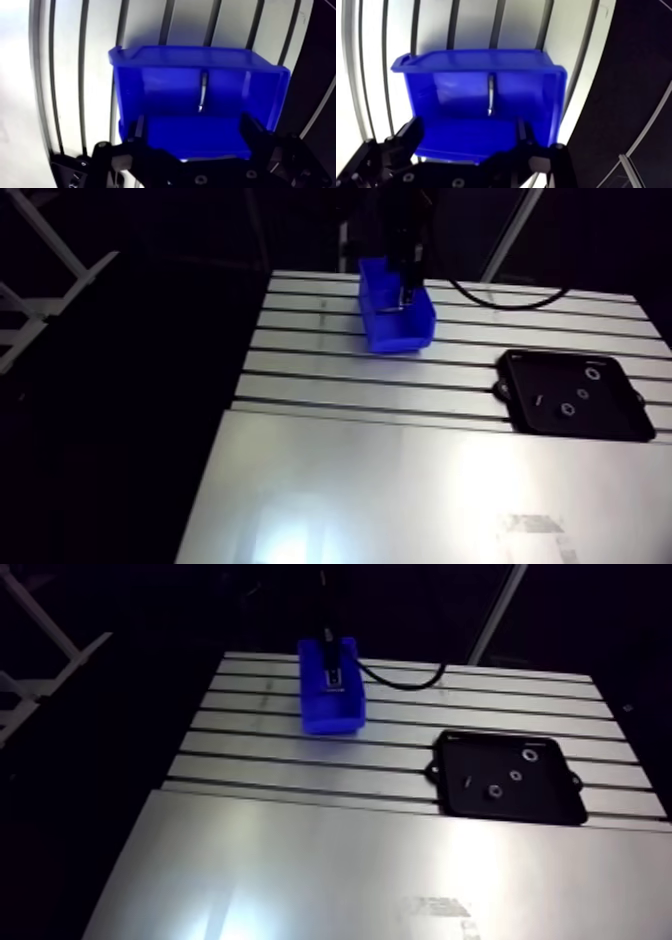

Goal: Pick up the M10 bolt from the tray and put it into the blue bin.

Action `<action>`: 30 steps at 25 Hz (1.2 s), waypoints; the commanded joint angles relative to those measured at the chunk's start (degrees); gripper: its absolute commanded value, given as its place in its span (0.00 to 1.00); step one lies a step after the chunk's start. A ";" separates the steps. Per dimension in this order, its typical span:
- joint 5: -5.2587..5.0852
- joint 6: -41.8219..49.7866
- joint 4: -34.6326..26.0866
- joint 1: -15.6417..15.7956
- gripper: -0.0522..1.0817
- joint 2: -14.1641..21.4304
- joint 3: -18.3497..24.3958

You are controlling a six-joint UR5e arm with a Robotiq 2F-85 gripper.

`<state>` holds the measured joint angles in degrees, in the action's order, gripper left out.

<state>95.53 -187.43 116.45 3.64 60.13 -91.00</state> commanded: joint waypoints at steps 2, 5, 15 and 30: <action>0.05 8.34 -7.24 -0.03 0.05 8.99 0.96; -0.21 16.07 -9.97 0.49 0.05 12.06 1.22; -0.47 57.74 -22.10 1.29 0.05 17.51 3.50; -5.66 87.72 -33.79 -8.82 0.05 27.18 5.61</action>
<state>93.01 -104.54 87.13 -2.24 83.88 -86.87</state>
